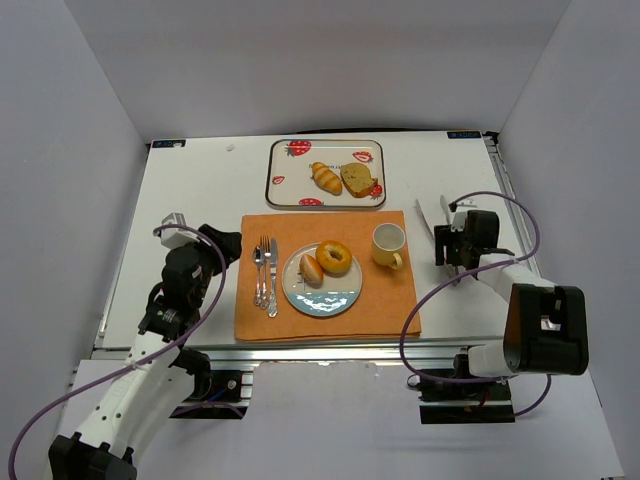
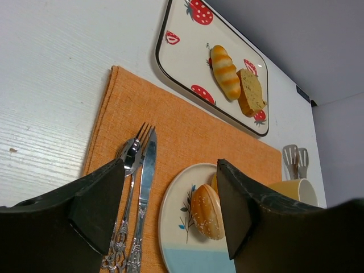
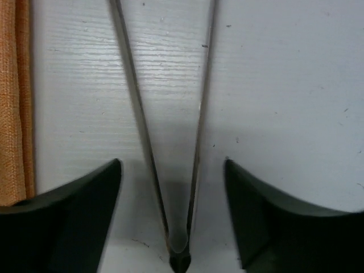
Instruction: Place the bread
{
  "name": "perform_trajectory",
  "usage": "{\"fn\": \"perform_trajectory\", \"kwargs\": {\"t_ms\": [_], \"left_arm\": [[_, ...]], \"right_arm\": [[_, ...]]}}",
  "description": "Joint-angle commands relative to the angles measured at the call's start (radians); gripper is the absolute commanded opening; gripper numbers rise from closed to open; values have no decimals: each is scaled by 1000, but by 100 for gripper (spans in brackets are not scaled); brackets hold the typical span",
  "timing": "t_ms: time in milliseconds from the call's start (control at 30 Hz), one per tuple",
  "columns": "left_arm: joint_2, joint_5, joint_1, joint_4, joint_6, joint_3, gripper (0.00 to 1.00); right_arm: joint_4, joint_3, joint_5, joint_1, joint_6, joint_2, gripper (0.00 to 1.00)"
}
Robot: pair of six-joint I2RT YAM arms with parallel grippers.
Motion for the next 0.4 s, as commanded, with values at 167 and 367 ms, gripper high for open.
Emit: {"fn": "perform_trajectory", "kwargs": {"t_ms": [167, 367], "left_arm": [[41, 152, 3, 33, -24, 0, 70], [92, 263, 3, 136, -70, -43, 8]], "right_arm": [[-136, 152, -67, -42, -96, -142, 89], [-202, 359, 77, 82, -56, -131, 90]]}}
